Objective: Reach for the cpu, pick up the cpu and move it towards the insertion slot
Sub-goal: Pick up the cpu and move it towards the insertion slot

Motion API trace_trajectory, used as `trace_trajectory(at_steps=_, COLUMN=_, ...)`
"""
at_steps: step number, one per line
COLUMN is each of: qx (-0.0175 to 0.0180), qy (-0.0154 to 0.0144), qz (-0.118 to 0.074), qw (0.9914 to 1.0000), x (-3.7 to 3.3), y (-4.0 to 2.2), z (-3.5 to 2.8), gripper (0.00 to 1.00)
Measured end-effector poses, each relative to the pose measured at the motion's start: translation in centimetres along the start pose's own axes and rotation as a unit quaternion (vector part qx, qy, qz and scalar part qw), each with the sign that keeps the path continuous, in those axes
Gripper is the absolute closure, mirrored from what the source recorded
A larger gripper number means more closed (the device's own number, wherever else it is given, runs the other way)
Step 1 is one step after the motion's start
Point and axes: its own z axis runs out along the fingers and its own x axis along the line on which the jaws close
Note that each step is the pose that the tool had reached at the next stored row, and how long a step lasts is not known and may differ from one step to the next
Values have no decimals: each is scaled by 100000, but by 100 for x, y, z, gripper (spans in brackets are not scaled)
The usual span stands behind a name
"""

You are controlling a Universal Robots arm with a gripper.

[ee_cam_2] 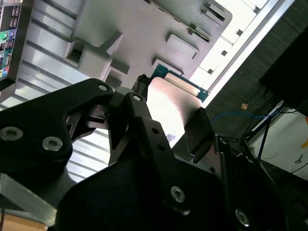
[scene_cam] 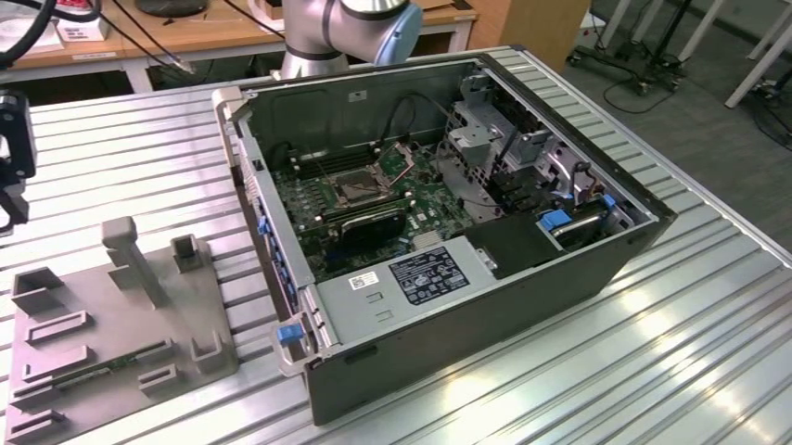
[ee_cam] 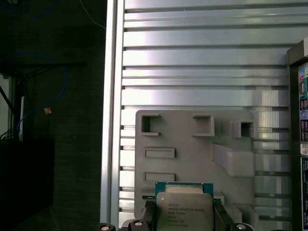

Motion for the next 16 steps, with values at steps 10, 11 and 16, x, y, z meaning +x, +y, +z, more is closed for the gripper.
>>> trace_trajectory(at_steps=10, qx=-2, qy=-1, qz=1, qw=100000, x=-120, y=-1, z=0, gripper=45)
trace_trajectory(at_steps=11, qx=2, qy=-2, qz=0, qw=100000, x=-132, y=-2, z=-1, gripper=45)
trace_trajectory(at_steps=16, qx=2, qy=3, qz=4, qw=100000, x=-164, y=-2, z=-20, gripper=45)
